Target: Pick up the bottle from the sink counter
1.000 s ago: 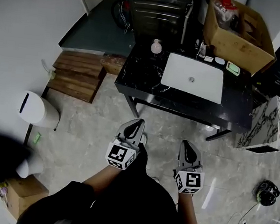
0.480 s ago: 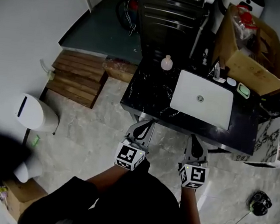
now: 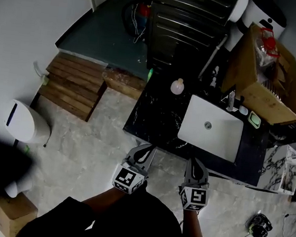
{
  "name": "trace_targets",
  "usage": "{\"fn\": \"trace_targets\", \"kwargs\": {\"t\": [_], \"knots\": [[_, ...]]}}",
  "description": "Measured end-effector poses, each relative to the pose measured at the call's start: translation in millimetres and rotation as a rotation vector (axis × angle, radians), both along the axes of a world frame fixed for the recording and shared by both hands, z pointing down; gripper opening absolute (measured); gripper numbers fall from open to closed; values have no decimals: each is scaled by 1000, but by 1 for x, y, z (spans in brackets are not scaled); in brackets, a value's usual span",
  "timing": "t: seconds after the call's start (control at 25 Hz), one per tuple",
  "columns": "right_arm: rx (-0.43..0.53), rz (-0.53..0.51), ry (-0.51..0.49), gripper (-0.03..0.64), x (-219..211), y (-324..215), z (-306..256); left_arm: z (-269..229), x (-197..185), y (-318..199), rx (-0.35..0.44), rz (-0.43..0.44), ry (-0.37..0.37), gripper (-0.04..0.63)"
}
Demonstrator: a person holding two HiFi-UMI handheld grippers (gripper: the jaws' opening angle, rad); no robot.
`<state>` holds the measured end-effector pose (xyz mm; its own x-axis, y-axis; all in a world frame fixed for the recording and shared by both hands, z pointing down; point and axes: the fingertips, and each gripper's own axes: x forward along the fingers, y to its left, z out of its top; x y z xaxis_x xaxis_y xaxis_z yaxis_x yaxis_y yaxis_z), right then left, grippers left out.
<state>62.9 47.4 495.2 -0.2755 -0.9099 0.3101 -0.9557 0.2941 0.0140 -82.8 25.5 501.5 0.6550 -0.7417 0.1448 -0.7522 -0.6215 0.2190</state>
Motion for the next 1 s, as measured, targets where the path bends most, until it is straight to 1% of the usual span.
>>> {"fn": "trace_targets", "kwargs": {"t": [0.08, 0.2, 0.28, 0.36, 0.44, 0.52, 0.72, 0.88, 1.0], "knots": [[-19, -4, 16, 40, -7, -10, 7, 2, -8, -12, -18, -2, 29, 17], [-20, -1, 26, 40, -13, -29, 11, 11, -25, -34, -24, -48, -1, 17], [-13, -16, 61, 40, -23, -37, 11, 14, -34, -44, -28, -43, 1, 17], [-32, -42, 72, 40, -37, -41, 14, 12, -39, -52, -13, -25, -4, 17], [-44, -68, 59, 40, -49, -45, 16, 9, -39, -58, 9, -17, -6, 17], [-30, -86, 51, 40, -59, -50, 14, 8, -41, -62, 24, -23, -7, 17], [11, -98, 25, 40, -66, -69, 9, 6, -42, -72, 21, -44, -12, 17], [42, -106, -3, 40, -62, -93, 1, 8, -38, -83, 14, -60, -69, 17], [59, -101, -26, 40, -50, -117, 0, 12, -31, -98, 7, -80, -91, 17]]}}
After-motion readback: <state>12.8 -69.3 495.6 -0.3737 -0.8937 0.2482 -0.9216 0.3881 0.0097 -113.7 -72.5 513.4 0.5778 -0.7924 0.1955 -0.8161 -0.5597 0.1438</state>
